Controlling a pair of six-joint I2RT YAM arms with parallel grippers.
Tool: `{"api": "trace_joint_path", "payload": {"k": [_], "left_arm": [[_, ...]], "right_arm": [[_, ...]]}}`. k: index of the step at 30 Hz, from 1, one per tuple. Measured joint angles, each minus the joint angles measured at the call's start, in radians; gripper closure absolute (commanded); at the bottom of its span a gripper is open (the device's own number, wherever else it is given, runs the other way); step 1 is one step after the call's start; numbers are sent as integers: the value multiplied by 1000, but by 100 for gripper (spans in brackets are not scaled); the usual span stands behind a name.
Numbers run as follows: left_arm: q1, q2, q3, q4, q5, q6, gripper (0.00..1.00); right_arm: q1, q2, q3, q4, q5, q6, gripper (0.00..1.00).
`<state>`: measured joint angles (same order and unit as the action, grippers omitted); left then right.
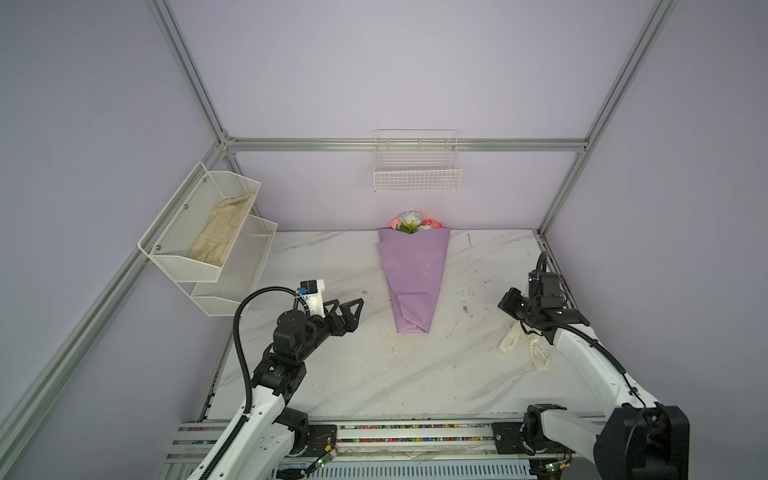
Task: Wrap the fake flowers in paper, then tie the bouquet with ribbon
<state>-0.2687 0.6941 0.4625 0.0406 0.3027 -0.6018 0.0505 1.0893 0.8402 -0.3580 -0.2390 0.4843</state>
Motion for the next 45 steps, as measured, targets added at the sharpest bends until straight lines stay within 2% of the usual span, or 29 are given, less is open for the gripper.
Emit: {"api": "trace_joint_path", "payload": {"k": [4, 6, 10, 14, 17, 22, 25, 28, 32, 37, 41, 45], "left_arm": [[0, 24, 0, 96, 122, -11, 31], [-5, 48, 0, 128, 182, -16, 36], [-55, 81, 2, 140, 247, -14, 37], [-154, 84, 12, 144, 237, 39, 33], [-257, 120, 68, 123, 206, 102, 29], [-425, 283, 242, 83, 127, 193, 28], [-493, 366, 319, 50, 60, 258, 28], [-523, 430, 371, 10, 4, 354, 28], [-526, 486, 409, -36, -78, 473, 33], [-507, 479, 407, -50, -156, 590, 38], [-394, 404, 385, 3, -119, 599, 40], [-274, 290, 323, 10, -131, 595, 39]], "right_arm": [[1, -81, 140, -4, -263, -23, 100], [5, -117, 188, 6, -391, -11, 100], [31, -169, 278, 27, -578, 25, 100], [66, -173, 375, 42, -673, 47, 100], [89, -174, 393, 72, -702, 70, 100], [157, -159, 343, 140, -704, 116, 100], [231, -118, 330, 143, -698, 111, 100], [304, -71, 327, 140, -698, 90, 100], [380, -27, 323, 138, -709, 60, 100], [467, 19, 322, 148, -724, 31, 100], [565, 91, 328, 164, -720, 2, 100], [684, 224, 392, 164, -701, -41, 100]]}}
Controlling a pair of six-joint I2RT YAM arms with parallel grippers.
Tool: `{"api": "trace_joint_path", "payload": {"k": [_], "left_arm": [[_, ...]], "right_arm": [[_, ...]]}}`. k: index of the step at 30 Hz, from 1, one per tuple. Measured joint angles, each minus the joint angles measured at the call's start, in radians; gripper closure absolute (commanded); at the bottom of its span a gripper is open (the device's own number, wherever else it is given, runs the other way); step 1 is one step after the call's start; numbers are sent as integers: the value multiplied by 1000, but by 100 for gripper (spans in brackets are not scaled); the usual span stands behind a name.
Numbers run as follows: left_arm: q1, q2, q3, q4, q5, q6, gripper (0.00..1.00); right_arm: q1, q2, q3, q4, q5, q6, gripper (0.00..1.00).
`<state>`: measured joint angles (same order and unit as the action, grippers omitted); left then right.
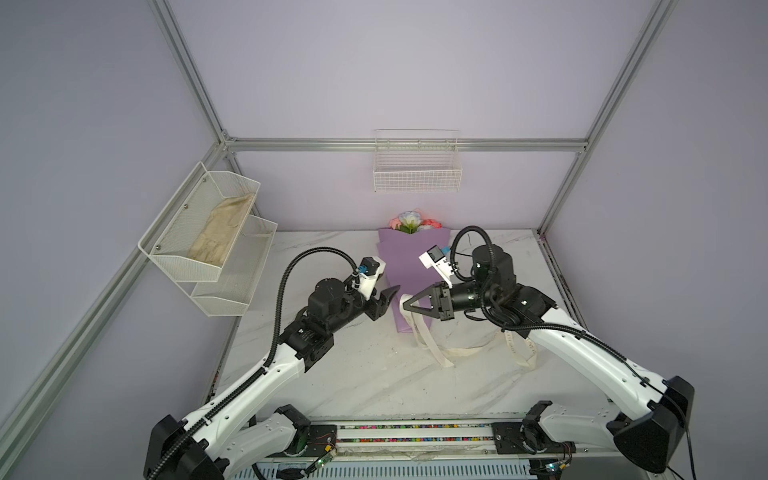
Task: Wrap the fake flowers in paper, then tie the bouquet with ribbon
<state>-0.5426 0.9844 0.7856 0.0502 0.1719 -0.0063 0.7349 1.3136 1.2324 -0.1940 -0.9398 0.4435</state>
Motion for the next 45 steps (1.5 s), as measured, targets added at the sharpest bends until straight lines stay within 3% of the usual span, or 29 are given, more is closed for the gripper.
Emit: {"api": "trace_joint_path", "payload": {"k": [3, 7, 11, 14, 19, 24, 30, 34, 38, 45], "left_arm": [[75, -108, -60, -19, -35, -19, 38], [174, -257, -126, -58, -119, -55, 37], [190, -370, -165, -95, -169, -58, 36], [189, -427, -179, -130, -195, -53, 35], [191, -478, -179, -232, -256, -87, 37], [194, -478, -179, -308, -166, -125, 38], [190, -365, -197, -300, 124, -143, 41], [156, -217, -199, -277, 209, -167, 40], [78, -101, -198, -203, 242, -123, 36], [-48, 174, -190, -52, 312, 57, 33]], "right_arm": [[66, 116, 108, -26, 20, -39, 100], [151, 277, 369, -150, 63, -142, 100], [230, 341, 537, -284, 108, -288, 100], [248, 299, 452, -343, 219, -347, 100], [195, 271, 190, -354, 450, -323, 100], [103, 219, -27, -347, 606, -225, 100], [53, -43, -137, -309, 629, -145, 100], [58, -157, -154, -260, 612, -138, 100], [58, -143, -191, -253, 581, -160, 100], [58, -89, -196, -254, 522, -233, 100]]}}
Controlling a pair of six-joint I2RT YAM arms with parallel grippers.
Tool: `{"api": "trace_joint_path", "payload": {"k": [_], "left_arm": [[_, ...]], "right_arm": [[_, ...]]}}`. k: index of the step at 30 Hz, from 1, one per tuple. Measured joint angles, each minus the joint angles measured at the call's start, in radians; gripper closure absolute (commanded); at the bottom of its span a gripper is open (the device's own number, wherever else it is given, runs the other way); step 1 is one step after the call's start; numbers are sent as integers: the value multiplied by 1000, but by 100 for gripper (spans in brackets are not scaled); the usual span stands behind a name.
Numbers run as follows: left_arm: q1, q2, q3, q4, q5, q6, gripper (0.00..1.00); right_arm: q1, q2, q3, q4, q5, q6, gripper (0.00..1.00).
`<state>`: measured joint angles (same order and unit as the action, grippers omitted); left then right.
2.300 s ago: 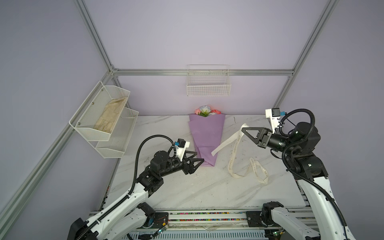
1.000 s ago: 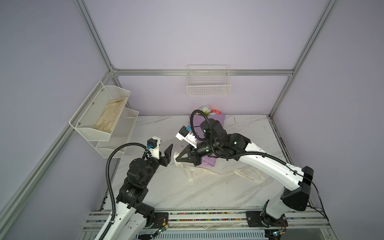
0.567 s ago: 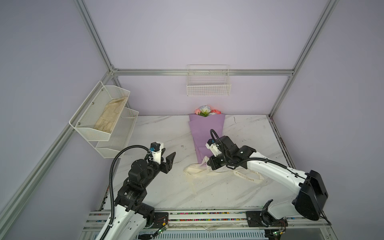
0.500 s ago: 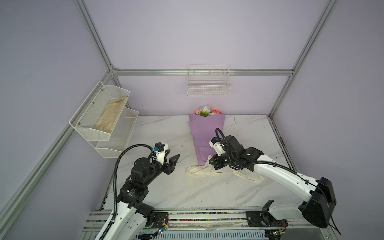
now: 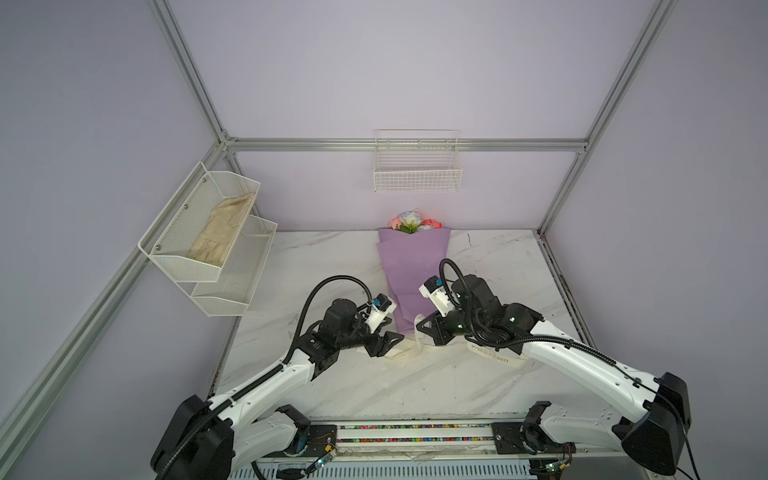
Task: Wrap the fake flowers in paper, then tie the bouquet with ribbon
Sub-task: 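Grasp the ribbon end with the left gripper while the right holds it, then stretch the ribbon under the cone base, pulling both grippers apart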
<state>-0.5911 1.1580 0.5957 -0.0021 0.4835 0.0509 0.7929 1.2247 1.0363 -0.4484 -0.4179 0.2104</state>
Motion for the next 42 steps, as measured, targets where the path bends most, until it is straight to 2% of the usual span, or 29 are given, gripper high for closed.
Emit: {"api": "trace_joint_path", "payload": {"k": [7, 11, 17, 19, 23, 24, 25, 26, 27, 29, 30, 32, 34, 37, 38, 42], "left_arm": [[-13, 85, 3, 175, 15, 115, 30], [-13, 125, 13, 260, 109, 178, 28], [-14, 242, 55, 341, 279, 195, 28], [-14, 272, 71, 356, 336, 195, 36], [-14, 314, 106, 363, 383, 187, 66], [-13, 312, 106, 365, 383, 191, 77], [-11, 311, 106, 366, 378, 187, 93], [-10, 308, 106, 367, 370, 186, 100], [-8, 301, 106, 362, 354, 185, 100], [2, 269, 106, 343, 301, 184, 100], [6, 241, 106, 332, 258, 178, 100], [14, 171, 106, 307, 148, 169, 100], [18, 72, 106, 272, -18, 154, 100], [21, -76, 106, 217, -283, 139, 100], [22, -117, 106, 198, -364, 138, 100], [24, -260, 113, 62, -688, 143, 100]], "right_arm": [[0, 0, 0, 12, -82, -42, 100], [0, 0, 0, 19, -116, -56, 100], [0, 0, 0, 27, -148, -73, 100], [0, 0, 2, 27, -149, -78, 100], [0, 0, 5, 27, -148, -85, 100], [0, 0, 5, 27, -148, -85, 100], [0, 0, 5, 27, -147, -85, 100], [0, 0, 5, 27, -146, -85, 100], [0, -2, 5, 27, -143, -84, 100], [0, -7, 5, 27, -130, -79, 99], [0, -13, 5, 27, -116, -71, 92], [0, -32, 5, 27, -76, -41, 88], [-2, -69, 4, 26, 10, 10, 59], [-26, -161, -20, 30, 170, 110, 27], [-45, -200, -38, 31, 221, 154, 23], [-191, -312, -114, 5, 393, 316, 23]]}}
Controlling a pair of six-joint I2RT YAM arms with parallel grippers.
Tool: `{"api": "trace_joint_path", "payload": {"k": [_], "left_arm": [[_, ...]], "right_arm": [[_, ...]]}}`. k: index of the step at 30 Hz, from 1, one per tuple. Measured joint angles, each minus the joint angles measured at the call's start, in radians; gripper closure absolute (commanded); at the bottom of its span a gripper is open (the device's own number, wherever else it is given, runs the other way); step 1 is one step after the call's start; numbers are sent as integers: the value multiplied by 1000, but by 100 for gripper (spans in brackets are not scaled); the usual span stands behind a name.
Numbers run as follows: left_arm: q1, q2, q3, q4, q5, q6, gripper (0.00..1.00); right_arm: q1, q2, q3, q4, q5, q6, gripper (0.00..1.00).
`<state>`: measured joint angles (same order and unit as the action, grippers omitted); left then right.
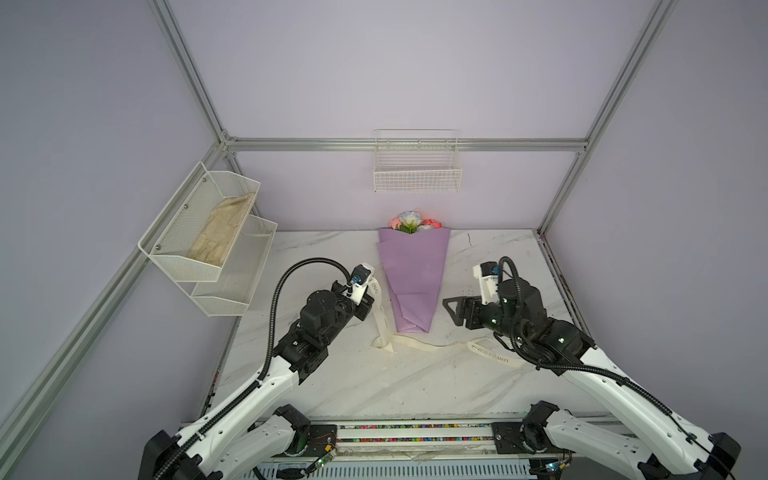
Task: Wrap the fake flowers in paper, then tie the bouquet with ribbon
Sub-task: 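Stretch the ribbon under the cone base, pulling both grippers apart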
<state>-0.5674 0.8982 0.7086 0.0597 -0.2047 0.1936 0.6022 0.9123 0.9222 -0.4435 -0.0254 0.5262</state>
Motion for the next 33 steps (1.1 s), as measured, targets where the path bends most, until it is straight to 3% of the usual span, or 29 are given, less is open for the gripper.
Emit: {"api": "trace_joint_path", "payload": {"k": [7, 15, 23, 28, 33], "left_arm": [[11, -132, 90, -314, -387, 5, 100], [18, -179, 211, -509, -618, 5, 100], [18, -131, 212, -612, -709, 29, 100], [18, -101, 212, -649, -695, 26, 100], [18, -106, 212, -652, -675, 25, 100]], "right_arm": [[-217, 90, -159, -87, 75, 249, 31], [-237, 102, -312, -141, 97, 421, 36], [-238, 190, -320, -114, 61, 423, 38], [-238, 200, -349, -87, 31, 424, 41], [-238, 266, -351, -67, 25, 407, 35]]}}
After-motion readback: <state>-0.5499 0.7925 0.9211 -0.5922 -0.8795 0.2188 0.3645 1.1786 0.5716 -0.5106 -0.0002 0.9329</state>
